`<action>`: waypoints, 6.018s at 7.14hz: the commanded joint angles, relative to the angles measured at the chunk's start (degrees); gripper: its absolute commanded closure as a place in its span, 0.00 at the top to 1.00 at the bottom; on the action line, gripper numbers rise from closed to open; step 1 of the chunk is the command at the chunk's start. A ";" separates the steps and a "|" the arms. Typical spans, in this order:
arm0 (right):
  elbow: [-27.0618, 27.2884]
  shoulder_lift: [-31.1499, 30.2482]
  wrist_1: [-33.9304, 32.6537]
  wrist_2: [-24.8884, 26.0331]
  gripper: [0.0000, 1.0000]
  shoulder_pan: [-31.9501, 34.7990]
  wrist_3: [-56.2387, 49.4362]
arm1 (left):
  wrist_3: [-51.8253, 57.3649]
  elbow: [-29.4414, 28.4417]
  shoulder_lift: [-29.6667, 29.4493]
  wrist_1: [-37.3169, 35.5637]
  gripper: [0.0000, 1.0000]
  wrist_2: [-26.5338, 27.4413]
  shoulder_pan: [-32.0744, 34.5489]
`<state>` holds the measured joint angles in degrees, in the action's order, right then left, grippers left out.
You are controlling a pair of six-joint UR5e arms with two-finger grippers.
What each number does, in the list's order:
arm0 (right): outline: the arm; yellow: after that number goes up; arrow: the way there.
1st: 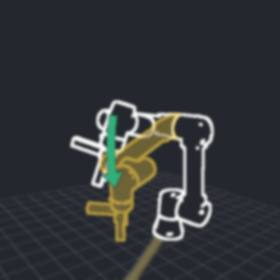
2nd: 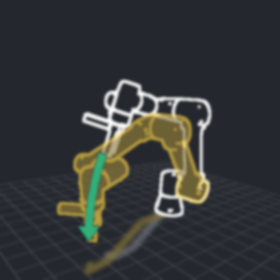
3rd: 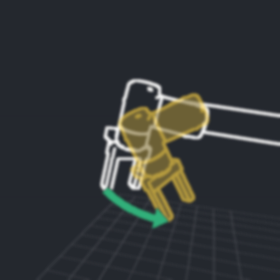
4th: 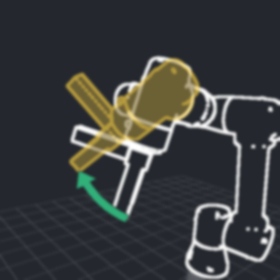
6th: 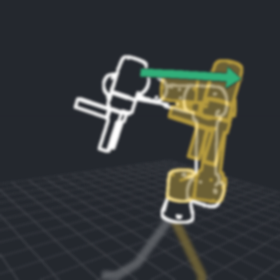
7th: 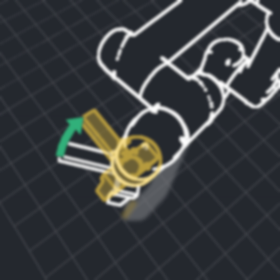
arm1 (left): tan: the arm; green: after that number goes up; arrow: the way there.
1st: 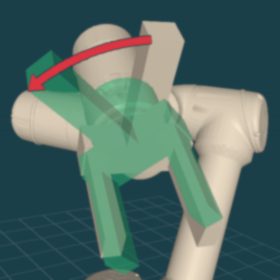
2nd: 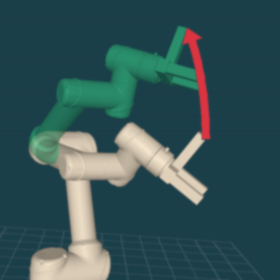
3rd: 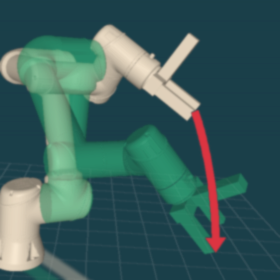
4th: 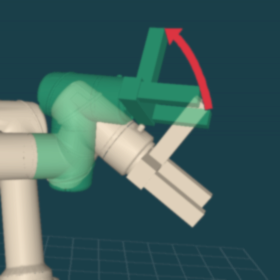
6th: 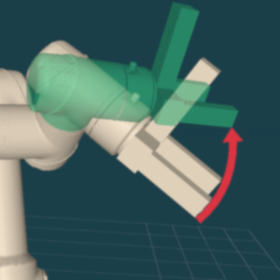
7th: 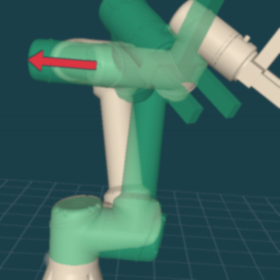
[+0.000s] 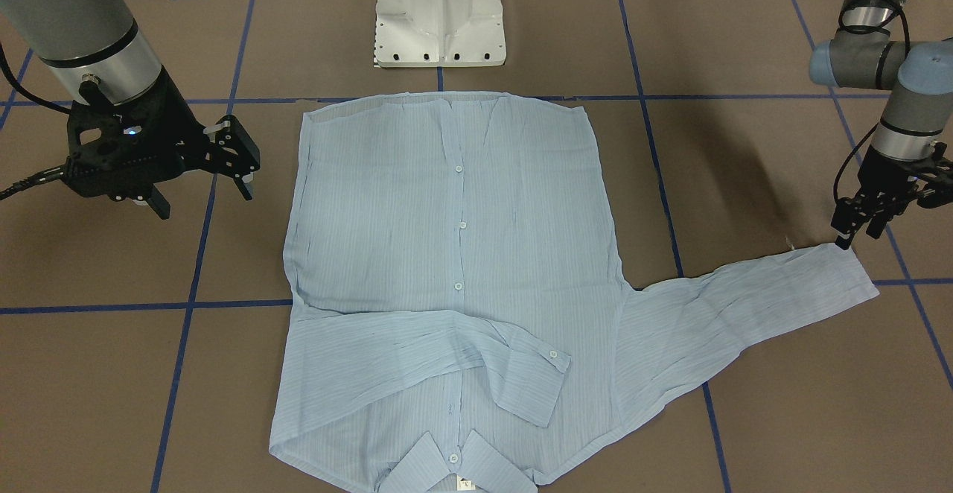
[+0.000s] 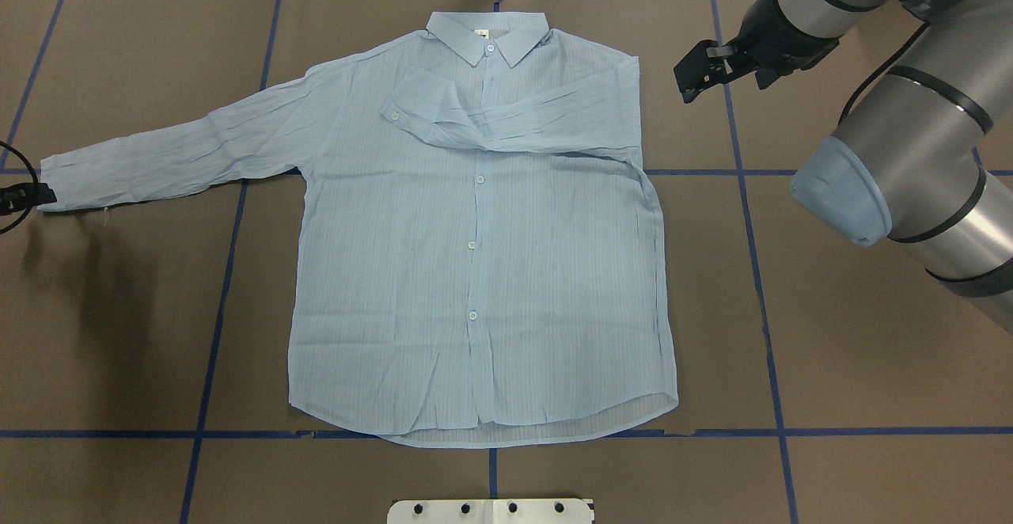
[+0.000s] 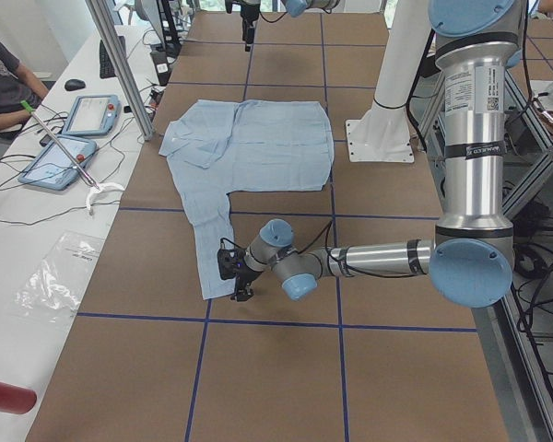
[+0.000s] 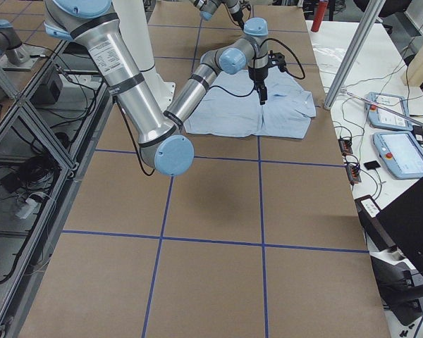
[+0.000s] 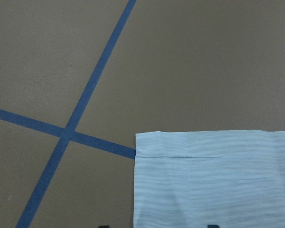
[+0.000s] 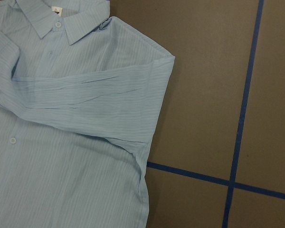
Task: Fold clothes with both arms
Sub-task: 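Release the sleeve on the shirt and raise the right gripper away, then grasp the sleeve cuff nearest the left gripper, then fold the held sleeve across the shirt front and release it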
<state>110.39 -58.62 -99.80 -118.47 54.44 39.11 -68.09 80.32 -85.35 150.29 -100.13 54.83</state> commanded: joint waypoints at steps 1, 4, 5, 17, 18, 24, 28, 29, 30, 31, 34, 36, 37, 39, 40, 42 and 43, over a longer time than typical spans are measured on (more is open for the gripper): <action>0.18 0.00 0.04 0.26 1.00 -0.47 0.08 | -0.02 -0.43 0.00 0.00 0.71 0.03 -0.51; 0.09 0.00 0.04 0.26 1.00 -0.48 0.09 | -0.02 -0.69 -0.43 0.00 0.66 0.03 -0.77; 0.09 0.00 0.04 0.26 1.00 -0.48 0.09 | -0.02 -0.69 -0.44 0.00 0.63 0.03 -0.77; 0.70 -0.09 -0.22 0.17 1.00 -0.30 0.09 | 0.24 -0.96 -0.52 0.00 0.18 0.03 -1.65; 0.70 -0.09 -0.22 0.17 1.00 -0.30 0.09 | 0.33 -0.87 -0.61 0.00 0.06 0.03 -1.65; 3.16 -4.30 -0.22 -0.88 1.00 0.22 0.00 | 0.77 12.19 0.01 -4.36 0.00 -2.60 -0.78; 6.49 -15.08 -0.66 -0.88 1.00 1.10 -1.92 | 0.51 20.14 -22.67 -38.04 0.00 -0.43 -0.95; 8.25 -18.86 -0.66 -0.88 1.00 2.15 -6.29 | -0.45 20.14 -30.76 -46.50 0.00 -0.15 -1.39; 8.52 -21.86 -0.66 -0.97 1.00 4.25 -9.55 | -4.81 19.70 -37.11 -52.76 0.00 -0.50 -3.74; 8.35 -24.23 -0.66 -1.75 1.00 5.66 -12.28 | -12.86 16.83 -43.61 -54.04 0.00 -0.50 -7.68; 7.04 -27.07 -0.57 -2.20 1.00 8.31 -17.32 | -38.27 3.22 -65.41 -52.22 0.00 -0.94 -18.06; 5.98 -26.98 -0.05 -2.20 1.00 8.22 -17.32 | -43.25 0.99 -64.69 -46.60 0.00 -0.15 -22.64; 5.89 -26.98 -0.13 -2.11 1.00 8.22 -17.23 | -43.26 -1.11 -64.68 -46.24 0.00 1.94 -23.44; 4.67 -26.90 0.04 -1.94 1.00 8.14 -17.05 | -43.70 -2.36 -63.20 -43.88 0.00 2.75 -24.67; 3.88 -26.63 0.13 -1.94 1.00 8.13 -17.05 | -44.22 -3.67 -63.62 -43.42 0.00 4.49 -25.99; 3.34 -26.20 0.13 -1.94 1.00 8.13 -16.70 | -45.19 -8.14 -64.68 -38.70 0.12 4.95 -27.57; 3.34 -26.02 0.13 -1.94 1.00 8.05 -16.53 | -44.50 -9.29 -66.08 -35.37 0.99 5.21 -28.45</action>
<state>113.87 -84.91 -99.67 -120.41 62.55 22.39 -112.83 72.87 -150.10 111.39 -95.24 27.46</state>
